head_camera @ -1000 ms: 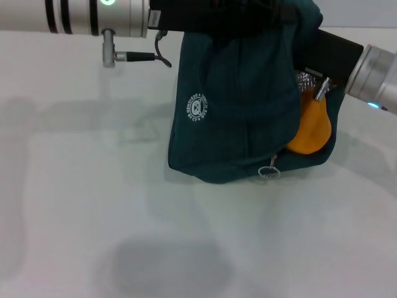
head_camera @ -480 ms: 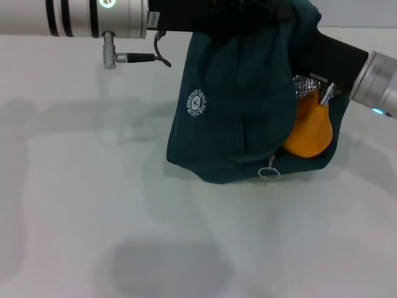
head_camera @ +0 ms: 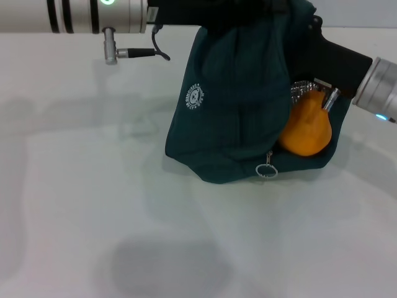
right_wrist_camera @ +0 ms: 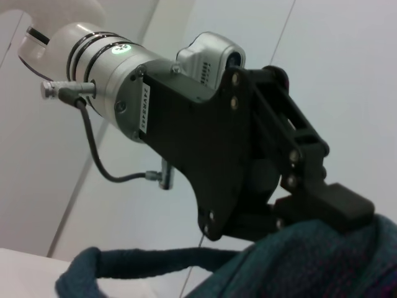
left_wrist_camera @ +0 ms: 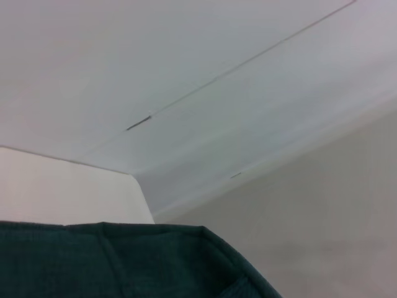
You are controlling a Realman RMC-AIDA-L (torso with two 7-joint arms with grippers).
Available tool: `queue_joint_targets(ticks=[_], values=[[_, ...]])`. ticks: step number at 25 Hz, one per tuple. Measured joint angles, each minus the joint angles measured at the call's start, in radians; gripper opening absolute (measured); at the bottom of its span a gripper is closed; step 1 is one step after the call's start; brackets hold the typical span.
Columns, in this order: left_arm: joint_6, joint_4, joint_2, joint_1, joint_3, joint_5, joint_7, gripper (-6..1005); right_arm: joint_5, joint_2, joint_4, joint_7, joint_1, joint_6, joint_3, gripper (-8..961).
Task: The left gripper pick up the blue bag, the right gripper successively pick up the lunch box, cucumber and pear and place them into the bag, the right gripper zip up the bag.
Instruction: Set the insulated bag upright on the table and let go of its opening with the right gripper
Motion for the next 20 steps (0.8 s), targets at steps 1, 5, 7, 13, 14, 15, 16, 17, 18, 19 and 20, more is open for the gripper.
queue_joint_targets(ticks=[1,5,7,13,14,15,16,17,18,19,20], values=[[-0.004,0.0,0.0,0.0,0.0,0.0,0.002,71,0.0,0.0,0.002,0.0,-0.001,0.0,0.0,329],[-0.018,0.0,0.002,-0.002,0.0,0.0,0.01,71,0.003,0.0,0.006,0.0,-0.001,0.0,0.002,330],[-0.023,0.0,0.003,-0.002,0.0,0.0,0.013,71,0.014,0.0,0.006,0.0,-0.001,-0.009,0.001,330],[-0.026,0.0,0.004,0.0,-0.002,0.002,0.014,71,0.038,-0.004,-0.002,0.005,-0.013,-0.059,0.001,331],[-0.026,0.0,0.004,0.0,-0.002,0.002,0.014,71,0.038,-0.004,-0.004,0.007,-0.016,-0.06,0.001,331],[-0.026,0.0,0.004,0.0,-0.002,0.003,0.014,71,0.038,-0.004,-0.005,0.007,-0.018,-0.06,0.001,332],[-0.026,0.0,0.004,0.001,-0.002,0.003,0.014,71,0.04,-0.005,-0.005,0.008,-0.02,-0.061,0.001,332],[-0.027,0.0,0.004,0.001,-0.002,0.004,0.014,71,0.046,-0.005,-0.005,0.008,-0.025,-0.066,0.001,332],[-0.027,0.0,0.004,0.001,-0.002,0.004,0.014,71,0.055,-0.006,-0.005,0.009,-0.03,-0.071,0.002,332],[-0.027,0.0,0.005,0.002,-0.002,0.005,0.014,71,0.064,-0.007,-0.006,0.009,-0.035,-0.078,0.003,332],[-0.027,0.0,0.005,0.002,-0.002,0.005,0.014,71,0.072,-0.008,-0.006,0.01,-0.041,-0.086,0.006,332]])
